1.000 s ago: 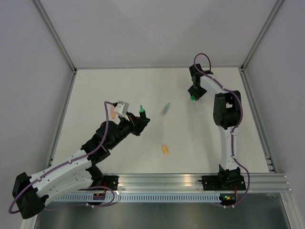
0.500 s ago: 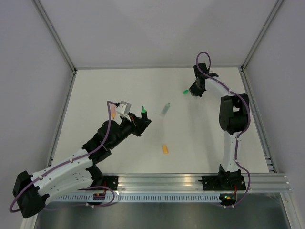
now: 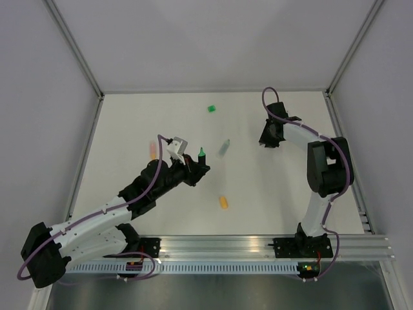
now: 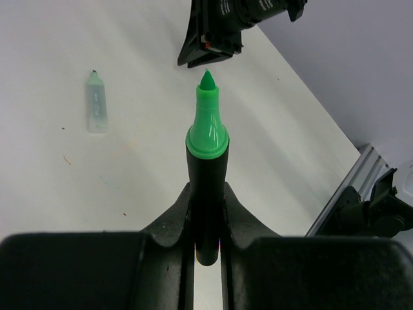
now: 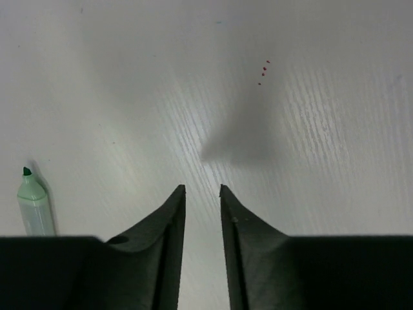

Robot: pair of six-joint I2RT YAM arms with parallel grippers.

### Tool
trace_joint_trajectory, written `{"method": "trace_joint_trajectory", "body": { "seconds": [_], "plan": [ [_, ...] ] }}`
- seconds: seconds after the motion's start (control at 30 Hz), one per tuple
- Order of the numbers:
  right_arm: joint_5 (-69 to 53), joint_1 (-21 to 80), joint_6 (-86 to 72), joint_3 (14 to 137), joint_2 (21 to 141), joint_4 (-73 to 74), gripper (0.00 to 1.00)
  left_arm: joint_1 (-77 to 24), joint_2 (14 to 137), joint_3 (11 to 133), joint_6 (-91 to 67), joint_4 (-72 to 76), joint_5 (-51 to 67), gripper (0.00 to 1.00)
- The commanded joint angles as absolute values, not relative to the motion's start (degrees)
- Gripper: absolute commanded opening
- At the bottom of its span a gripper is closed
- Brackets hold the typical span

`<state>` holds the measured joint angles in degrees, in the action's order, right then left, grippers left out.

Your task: Insert the pens into the pen caps

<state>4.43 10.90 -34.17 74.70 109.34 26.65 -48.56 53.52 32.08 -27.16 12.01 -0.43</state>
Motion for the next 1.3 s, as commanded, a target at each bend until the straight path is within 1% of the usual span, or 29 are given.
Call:
{"method": "trace_joint_trajectory", "body": {
  "seconds": [0.0,0.07,0.1,0.13,0.17,0.27,0.37,0.47,0.6,0.7,0.77,0.83,0.87,0.93,1.13,1.27],
  "plan": [
    [1.8,11.1,-30.6,76.6,105.8,22.1,0.37,-48.4,50.6,33.4,-24.9,12.1,-4.9,0.02],
    [-2.4,11.2,-27.2,76.7,104.7,16.9,0.43,-48.4,50.0,33.1,-25.0,11.9,-6.1,0.02],
    [-4.0,11.7,-25.7,76.6,104.4,15.0,0.50,-48.4,49.8,33.0,-25.1,11.9,-7.0,0.02],
    [-6.3,12.0,-23.6,76.7,104.1,13.3,0.54,-48.4,49.7,32.7,-25.5,11.9,-7.6,0.02],
    [-7.0,12.3,-23.1,77.7,104.3,10.7,0.62,-48.4,49.1,32.4,-25.6,11.9,-8.7,0.02],
    [-9.4,13.8,-22.2,80.6,106.1,6.0,0.74,-48.4,47.7,31.8,-25.2,11.8,-10.3,0.02],
    [-7.5,16.3,-19.5,86.6,110.1,4.8,0.82,-48.5,47.0,32.1,-25.3,10.5,-10.9,0.02],
    [-7.6,18.5,-14.6,95.4,116.1,5.5,0.86,-48.4,45.7,31.9,-26.0,10.1,-11.6,0.02],
    [-8.9,20.7,-7.5,104.1,125.0,4.5,0.87,-48.4,42.6,31.1,-26.5,9.8,-12.2,0.02],
    [-9.9,21.0,-4.0,109.5,129.0,2.1,0.86,-48.5,40.8,30.5,-26.5,9.8,-13.5,0.02],
    [-8.3,21.0,-7.1,113.8,132.9,0.8,0.86,-48.4,39.6,30.3,-26.4,9.5,-14.1,0.02],
    [-12.1,20.7,-12.5,117.7,136.9,-0.5,0.86,-48.5,38.9,30.2,-27.0,9.3,-14.1,0.02],
    [-13.3,20.7,-14.3,118.7,138.3,-3.4,0.86,-48.5,38.7,30.1,-27.2,9.5,-13.5,0.02],
    [-13.7,20.7,-19.8,121.7,141.8,-6.2,0.85,-48.4,38.4,29.6,-27.7,10.0,-12.9,0.02],
    [-14.5,20.5,-30.6,123.8,148.5,-15.8,0.84,-48.4,39.0,29.9,-27.6,10.0,-13.0,0.02],
    [-15.6,20.5,-36.3,127.1,153.2,-17.8,0.84,-48.4,39.1,29.9,-27.9,10.1,-12.0,0.02]
  ]
}}
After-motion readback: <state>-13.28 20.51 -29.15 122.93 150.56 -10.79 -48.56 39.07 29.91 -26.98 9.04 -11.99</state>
